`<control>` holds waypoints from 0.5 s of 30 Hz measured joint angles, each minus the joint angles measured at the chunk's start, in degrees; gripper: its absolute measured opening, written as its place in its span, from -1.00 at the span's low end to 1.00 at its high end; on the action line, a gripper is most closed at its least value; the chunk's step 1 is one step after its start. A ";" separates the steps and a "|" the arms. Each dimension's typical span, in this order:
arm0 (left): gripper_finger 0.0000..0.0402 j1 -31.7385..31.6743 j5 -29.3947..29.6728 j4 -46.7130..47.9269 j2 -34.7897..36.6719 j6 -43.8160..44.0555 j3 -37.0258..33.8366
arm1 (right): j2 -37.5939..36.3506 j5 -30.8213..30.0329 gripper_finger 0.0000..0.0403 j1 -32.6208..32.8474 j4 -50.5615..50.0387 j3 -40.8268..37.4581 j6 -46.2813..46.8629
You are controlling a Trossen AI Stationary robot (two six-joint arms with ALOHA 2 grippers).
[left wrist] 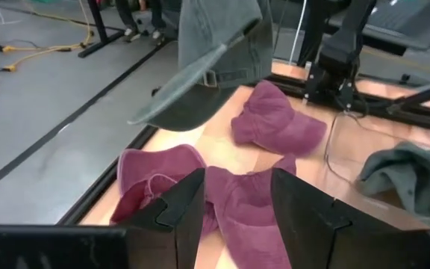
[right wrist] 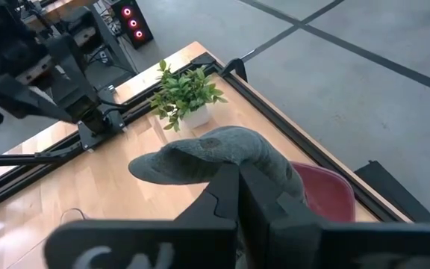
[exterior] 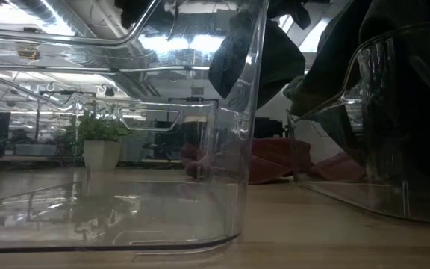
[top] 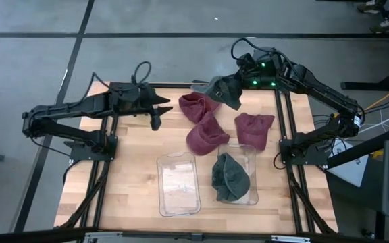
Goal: Pick & Place hat
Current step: Put the black cap into the right transparent bin
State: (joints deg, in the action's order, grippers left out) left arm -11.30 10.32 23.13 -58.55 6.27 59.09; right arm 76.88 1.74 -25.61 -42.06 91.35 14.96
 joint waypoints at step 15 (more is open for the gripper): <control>-0.26 0.41 -1.37 -0.89 -1.31 0.45 0.00 | 0.00 0.04 -1.00 0.00 -0.02 0.00 -0.44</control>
State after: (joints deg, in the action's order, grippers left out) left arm -10.90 8.94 22.24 -59.86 6.72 59.09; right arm 76.88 1.78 -25.61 -42.09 91.35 14.52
